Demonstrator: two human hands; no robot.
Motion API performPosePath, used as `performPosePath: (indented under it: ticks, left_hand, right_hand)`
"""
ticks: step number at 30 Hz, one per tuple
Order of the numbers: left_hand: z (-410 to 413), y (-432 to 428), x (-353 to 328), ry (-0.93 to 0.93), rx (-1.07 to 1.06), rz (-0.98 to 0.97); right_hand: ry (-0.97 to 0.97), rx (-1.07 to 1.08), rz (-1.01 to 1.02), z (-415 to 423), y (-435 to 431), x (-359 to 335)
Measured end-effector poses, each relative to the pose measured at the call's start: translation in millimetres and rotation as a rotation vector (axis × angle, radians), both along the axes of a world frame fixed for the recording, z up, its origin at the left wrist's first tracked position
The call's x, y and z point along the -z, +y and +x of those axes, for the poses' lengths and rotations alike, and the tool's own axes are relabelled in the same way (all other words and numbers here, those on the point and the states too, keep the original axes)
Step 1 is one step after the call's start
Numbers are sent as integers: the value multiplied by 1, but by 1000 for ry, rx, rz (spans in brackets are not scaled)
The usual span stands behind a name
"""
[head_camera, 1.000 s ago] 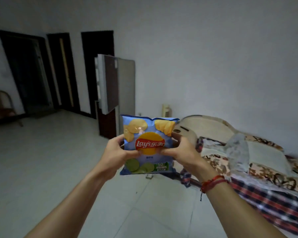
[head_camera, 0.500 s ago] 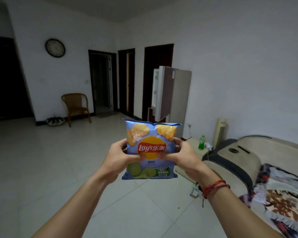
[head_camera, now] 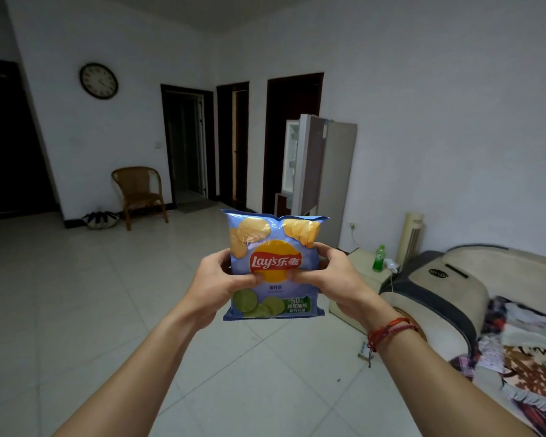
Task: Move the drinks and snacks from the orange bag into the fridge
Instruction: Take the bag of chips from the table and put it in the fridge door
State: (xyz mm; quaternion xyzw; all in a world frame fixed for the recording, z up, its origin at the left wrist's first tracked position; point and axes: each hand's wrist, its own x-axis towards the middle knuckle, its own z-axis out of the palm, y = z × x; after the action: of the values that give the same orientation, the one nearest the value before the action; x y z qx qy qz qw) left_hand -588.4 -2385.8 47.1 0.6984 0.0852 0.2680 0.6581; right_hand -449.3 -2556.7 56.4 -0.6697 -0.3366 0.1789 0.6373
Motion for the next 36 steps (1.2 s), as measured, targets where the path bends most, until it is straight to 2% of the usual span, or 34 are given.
performPosePath:
  ticks: [10,23,36]
  left_hand:
    - [68,64,9,11,-6,-11]
    - [247,187,-5,-1,-70,-1]
    - [390,326,8,17,-76,-18]
  right_hand:
    - [-11,3,2,67,63,11]
    - [6,-45,31,252,193,-1]
    - [24,-56,-19,396,332,9]
